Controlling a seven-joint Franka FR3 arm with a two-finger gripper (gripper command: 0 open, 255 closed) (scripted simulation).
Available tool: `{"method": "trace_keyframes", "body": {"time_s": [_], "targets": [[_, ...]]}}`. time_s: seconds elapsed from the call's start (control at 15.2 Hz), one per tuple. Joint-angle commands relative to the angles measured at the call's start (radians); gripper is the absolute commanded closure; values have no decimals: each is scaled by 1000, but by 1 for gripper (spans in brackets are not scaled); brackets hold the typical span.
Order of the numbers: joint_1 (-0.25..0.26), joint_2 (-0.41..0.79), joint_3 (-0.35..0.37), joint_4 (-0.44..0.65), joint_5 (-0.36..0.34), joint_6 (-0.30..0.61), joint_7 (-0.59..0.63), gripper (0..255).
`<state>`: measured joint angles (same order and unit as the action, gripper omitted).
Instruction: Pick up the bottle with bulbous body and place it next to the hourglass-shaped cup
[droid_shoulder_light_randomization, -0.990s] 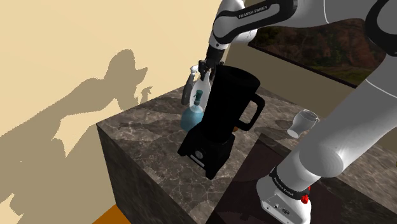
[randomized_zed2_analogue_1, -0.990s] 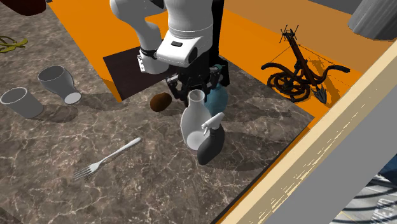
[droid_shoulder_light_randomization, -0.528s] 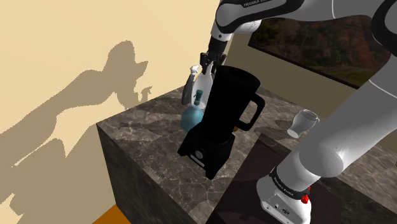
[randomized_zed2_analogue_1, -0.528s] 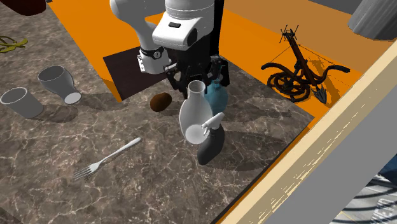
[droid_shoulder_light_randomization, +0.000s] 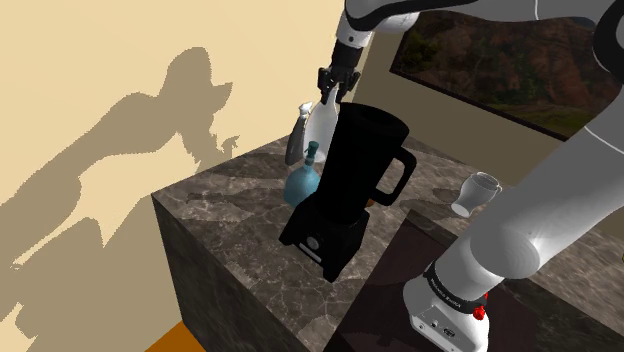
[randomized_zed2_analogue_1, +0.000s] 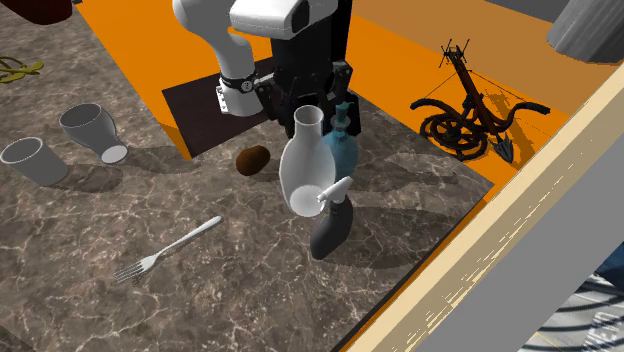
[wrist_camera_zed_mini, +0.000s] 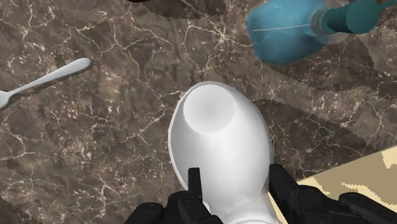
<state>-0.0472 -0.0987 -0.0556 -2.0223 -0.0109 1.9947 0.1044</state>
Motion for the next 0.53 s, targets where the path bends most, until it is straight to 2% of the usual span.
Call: {"method": "trace_keyframes", "body": {"time_s": [0.0,0.46], "targets": [[0,-3,1,26,0,-28,1,255],[1,-10,1,111,0,-122,1,255]]}}
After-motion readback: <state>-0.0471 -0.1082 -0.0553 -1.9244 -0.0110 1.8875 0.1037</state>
